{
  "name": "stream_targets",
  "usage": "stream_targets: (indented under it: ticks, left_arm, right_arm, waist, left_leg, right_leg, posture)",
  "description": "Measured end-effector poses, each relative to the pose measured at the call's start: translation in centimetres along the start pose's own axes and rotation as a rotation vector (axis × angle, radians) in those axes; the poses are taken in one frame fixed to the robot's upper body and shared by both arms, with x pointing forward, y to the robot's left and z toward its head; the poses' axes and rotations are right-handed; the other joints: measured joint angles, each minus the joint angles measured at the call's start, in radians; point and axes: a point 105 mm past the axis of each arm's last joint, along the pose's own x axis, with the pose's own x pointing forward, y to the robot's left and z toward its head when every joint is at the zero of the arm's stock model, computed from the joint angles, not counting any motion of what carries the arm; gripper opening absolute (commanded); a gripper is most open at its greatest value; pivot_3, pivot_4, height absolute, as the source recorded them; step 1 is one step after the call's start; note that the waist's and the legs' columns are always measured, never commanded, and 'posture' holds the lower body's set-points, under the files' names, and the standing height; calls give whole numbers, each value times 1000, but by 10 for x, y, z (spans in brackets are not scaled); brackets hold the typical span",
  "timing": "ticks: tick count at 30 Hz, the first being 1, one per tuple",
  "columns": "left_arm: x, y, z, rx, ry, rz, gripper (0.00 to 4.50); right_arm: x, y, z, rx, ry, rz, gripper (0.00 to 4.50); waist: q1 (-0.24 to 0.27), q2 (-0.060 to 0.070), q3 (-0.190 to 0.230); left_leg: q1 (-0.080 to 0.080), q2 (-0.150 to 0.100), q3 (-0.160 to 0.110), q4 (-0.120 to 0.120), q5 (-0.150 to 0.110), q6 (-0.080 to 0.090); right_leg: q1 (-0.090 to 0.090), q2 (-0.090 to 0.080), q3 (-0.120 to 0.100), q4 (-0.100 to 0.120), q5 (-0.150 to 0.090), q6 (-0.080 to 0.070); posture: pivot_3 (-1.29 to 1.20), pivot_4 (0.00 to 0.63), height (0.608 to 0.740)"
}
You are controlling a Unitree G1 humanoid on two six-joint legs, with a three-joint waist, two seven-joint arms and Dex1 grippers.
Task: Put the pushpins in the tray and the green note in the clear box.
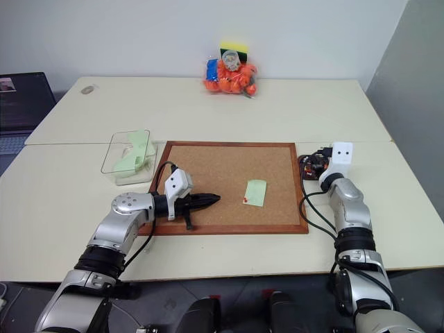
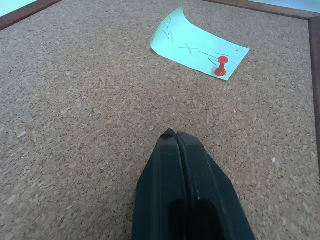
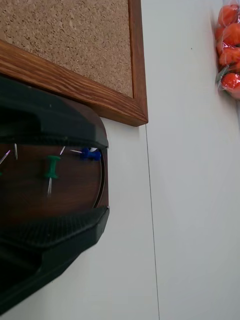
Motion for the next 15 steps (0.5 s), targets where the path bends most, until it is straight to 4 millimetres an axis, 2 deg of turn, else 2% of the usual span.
stream_targets:
  ticks: [8,11,15]
  left_arm:
    - [0,0,0,0,0,1,0]
    - [0,0,0,0,0,-1,0]
    - [0,0,0,-1,1,-3,0]
  right_arm:
    - [0,1,2,-6,-10,2,4425]
    - [-5,15,7,-37,-51,99,4466]
    - [-26,62,4,-79,-82,389,4466]
  waist:
    - [0,0,0]
    - [0,0,0]
    - [0,0,0]
  left_leg:
    - [0,0,0,0,0,0]
    - [0,0,0,0,0,0]
    - [0,0,0,0,0,0]
  right_leg:
    - [0,0,0,0,0,0]
    - [0,0,0,0,0,0]
    - [0,0,0,0,0,0]
  posture:
    - [0,150,740]
    - [0,150,740]
    - [0,150,740]
